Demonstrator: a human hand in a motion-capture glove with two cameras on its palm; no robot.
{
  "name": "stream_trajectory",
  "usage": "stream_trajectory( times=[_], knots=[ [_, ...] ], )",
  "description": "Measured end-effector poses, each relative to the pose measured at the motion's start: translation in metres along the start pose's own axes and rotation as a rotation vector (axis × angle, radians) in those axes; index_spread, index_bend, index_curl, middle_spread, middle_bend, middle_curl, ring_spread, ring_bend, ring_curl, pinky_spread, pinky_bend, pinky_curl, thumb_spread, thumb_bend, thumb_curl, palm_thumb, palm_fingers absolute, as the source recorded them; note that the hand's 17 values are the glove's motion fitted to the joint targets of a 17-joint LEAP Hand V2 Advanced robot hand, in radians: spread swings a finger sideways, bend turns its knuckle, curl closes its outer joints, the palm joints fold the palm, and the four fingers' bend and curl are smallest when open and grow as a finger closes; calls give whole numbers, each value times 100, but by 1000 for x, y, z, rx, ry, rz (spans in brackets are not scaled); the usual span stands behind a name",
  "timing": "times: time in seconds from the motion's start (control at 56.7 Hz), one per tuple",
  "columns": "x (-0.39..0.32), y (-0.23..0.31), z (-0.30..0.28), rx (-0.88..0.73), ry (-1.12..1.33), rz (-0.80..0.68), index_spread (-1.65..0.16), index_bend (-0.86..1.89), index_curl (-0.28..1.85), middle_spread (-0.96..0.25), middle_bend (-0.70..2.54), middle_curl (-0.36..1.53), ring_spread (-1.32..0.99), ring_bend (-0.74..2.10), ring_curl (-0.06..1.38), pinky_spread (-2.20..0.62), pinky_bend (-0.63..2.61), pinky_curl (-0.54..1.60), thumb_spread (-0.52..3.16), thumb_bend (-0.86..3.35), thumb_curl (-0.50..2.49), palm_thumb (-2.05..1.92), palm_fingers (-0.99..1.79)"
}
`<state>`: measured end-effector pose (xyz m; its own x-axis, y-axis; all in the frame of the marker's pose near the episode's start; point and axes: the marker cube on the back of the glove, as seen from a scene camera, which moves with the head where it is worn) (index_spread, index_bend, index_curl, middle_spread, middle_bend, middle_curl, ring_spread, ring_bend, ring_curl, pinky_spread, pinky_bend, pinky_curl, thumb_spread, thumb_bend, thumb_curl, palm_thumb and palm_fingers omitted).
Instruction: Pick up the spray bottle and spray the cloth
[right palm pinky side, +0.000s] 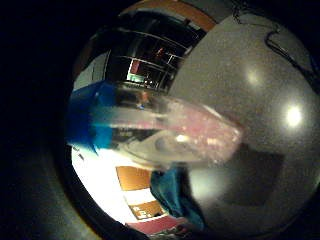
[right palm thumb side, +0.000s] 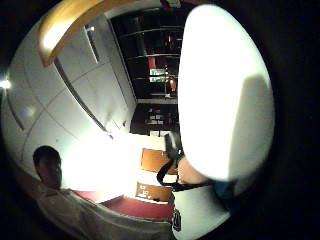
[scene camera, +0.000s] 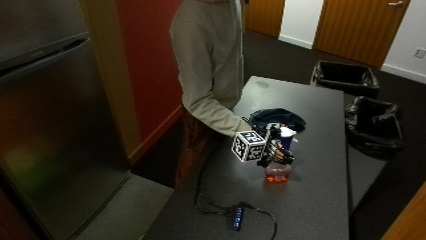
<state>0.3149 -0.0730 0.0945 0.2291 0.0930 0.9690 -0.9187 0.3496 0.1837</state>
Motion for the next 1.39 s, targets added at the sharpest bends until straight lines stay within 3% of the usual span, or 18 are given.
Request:
stream_trajectory(
  times=[0.282, 0.37, 0.476, 0.741, 0.9, 0.988, 1.076, 1.129, 1.199, 1.393],
  knots=[
    [-2, -19, 13, -6, 4, -1, -29, 11, 17, -7, 31, 37, -2, 57, 31, 11, 45, 34, 86, -2, 47, 85, 32],
    [-2, -27, 17, 0, 26, -1, -30, 15, 19, -9, 32, 37, -5, 61, 31, 8, 40, 32, 84, -1, 49, 89, 52],
    [-6, -33, 24, -26, 65, -11, -29, 20, 25, -13, 37, 38, -14, 65, 32, -2, 32, 30, 81, -2, 51, 93, 101],
    [-16, -49, 51, -69, 167, -50, -27, 19, 36, -18, 50, 47, -21, 62, 40, -21, 30, 34, 36, -2, 63, 107, 130],
    [-34, -34, 75, -231, 249, -134, -27, 23, 41, -17, 53, 49, -21, 61, 42, -25, 30, 36, 20, -3, 67, 108, 133],
    [-56, -16, 74, -463, 364, -193, -27, 23, 44, -17, 54, 50, -21, 62, 44, -27, 31, 36, 14, -3, 68, 107, 134],
    [-103, 8, 85, -686, 307, -209, -27, 24, 46, -17, 56, 51, -21, 62, 45, -28, 32, 37, 9, -3, 69, 107, 134],
    [-130, 9, 98, -696, 297, -239, -27, 24, 47, -16, 56, 51, -22, 62, 45, -28, 32, 37, 7, -3, 70, 106, 134],
    [-130, 4, 119, -641, 554, -375, -26, 28, 49, -16, 56, 51, -21, 62, 46, -27, 32, 37, 5, -3, 71, 106, 136],
    [-175, 37, 124, -872, 948, -581, -24, 33, 53, -16, 56, 52, -22, 62, 47, -28, 33, 38, 1, -3, 72, 105, 136]
  ],
)
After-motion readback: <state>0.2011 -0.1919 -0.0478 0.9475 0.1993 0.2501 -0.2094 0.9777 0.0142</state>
